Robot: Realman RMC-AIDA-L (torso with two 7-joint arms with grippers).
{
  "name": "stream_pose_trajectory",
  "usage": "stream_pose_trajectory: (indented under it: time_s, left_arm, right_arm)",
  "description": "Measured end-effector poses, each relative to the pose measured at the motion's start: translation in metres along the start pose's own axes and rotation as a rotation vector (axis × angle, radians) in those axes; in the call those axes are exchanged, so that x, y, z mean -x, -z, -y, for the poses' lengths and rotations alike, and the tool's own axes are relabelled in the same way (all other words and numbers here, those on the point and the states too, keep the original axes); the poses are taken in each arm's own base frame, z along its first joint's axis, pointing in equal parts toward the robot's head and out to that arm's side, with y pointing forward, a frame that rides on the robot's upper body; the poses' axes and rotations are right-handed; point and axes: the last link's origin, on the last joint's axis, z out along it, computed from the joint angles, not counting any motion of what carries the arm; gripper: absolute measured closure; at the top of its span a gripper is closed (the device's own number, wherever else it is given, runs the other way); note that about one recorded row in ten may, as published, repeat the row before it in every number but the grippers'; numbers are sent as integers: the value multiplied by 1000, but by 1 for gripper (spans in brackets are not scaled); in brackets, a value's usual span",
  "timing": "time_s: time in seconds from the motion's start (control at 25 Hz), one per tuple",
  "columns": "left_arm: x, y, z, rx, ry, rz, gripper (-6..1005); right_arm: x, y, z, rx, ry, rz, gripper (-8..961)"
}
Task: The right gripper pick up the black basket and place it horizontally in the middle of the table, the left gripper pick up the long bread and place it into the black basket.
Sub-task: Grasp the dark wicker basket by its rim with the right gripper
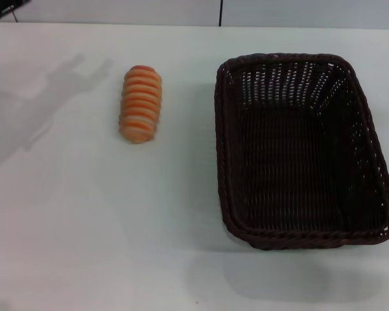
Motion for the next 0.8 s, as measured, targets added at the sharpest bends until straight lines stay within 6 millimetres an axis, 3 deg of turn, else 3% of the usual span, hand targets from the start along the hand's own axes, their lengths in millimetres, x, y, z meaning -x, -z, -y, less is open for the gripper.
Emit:
stream_pose_trajectory:
  time_s: [0.04,0.4,0.8]
  left_arm:
    - [1,-6,-1,-65,-91,51,169]
    - [-2,-12,14,-340,-342,138,170]
    - [-6,5,45,-677,-525,15,170]
  right_arm:
    - [0,0,0,0,0,1,178]
    - [2,-3,-1,2,4,7,177]
    - [2,-4,-1,3,9,9,178]
